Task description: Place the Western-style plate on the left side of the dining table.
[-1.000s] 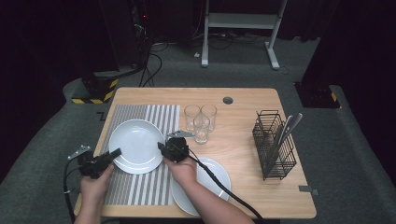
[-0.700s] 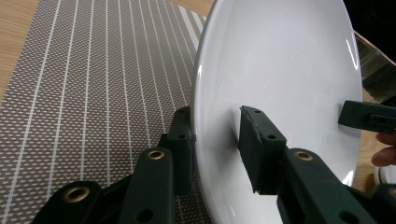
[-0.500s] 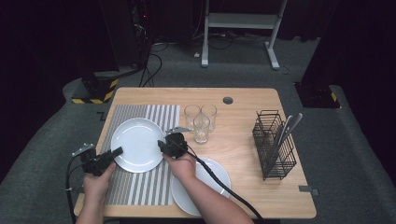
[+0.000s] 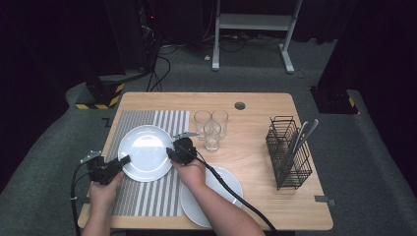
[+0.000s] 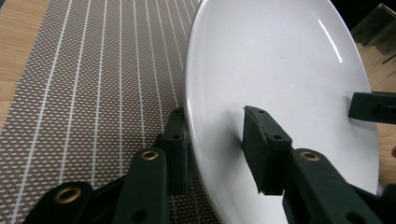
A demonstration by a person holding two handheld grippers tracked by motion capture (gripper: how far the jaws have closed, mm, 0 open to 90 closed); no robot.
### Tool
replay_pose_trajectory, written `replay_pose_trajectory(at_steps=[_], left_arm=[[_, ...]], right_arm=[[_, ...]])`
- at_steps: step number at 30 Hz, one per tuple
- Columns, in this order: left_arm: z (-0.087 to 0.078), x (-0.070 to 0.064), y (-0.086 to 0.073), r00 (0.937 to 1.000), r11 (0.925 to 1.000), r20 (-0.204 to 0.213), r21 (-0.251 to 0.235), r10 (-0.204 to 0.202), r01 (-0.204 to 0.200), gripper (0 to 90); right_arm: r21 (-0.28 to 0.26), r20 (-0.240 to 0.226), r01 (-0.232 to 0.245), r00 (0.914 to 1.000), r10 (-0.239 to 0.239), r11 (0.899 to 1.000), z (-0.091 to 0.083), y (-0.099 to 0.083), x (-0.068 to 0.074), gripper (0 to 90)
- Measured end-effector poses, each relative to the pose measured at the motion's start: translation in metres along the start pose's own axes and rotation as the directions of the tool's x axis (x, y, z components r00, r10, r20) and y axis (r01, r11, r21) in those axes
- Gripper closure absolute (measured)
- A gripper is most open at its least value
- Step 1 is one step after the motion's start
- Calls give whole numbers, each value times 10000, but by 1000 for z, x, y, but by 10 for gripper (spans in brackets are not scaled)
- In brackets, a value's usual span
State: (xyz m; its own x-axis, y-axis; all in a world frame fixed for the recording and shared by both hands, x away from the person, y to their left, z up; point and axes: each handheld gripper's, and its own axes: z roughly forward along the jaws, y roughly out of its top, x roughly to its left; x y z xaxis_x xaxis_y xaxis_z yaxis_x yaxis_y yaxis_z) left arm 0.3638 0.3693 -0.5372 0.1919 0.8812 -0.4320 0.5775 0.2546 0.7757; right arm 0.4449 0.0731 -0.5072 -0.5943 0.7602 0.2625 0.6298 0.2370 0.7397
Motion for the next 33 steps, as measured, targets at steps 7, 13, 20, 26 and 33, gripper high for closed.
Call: replay_pose_trajectory(at_steps=[7, 13, 20, 26, 33], left_arm=[[1, -1, 0, 9997, 9999, -224, 88, 84, -82, 628], [2, -2, 0, 9989, 9996, -419, 182, 230, -223, 628], [2, -3, -1, 9986, 9996, -484, 208, 209, -199, 642], [2, -3, -1, 9985, 9997, -533, 231, 129, -117, 652], [2, -2, 0, 9981, 9996, -606, 281, 85, -68, 656]], right_arm=[[178, 152, 32, 9999, -35, 9998, 3, 1, 0, 666], [382, 277, 90, 9996, -101, 9992, 4, 3, 0, 661], [612, 382, 74, 9992, -97, 9981, 5, 2, -2, 652], [874, 527, 38, 9986, -84, 9962, 9, 4, 0, 631], [1138, 586, -8, 9983, -59, 9935, 12, 5, 0, 615]])
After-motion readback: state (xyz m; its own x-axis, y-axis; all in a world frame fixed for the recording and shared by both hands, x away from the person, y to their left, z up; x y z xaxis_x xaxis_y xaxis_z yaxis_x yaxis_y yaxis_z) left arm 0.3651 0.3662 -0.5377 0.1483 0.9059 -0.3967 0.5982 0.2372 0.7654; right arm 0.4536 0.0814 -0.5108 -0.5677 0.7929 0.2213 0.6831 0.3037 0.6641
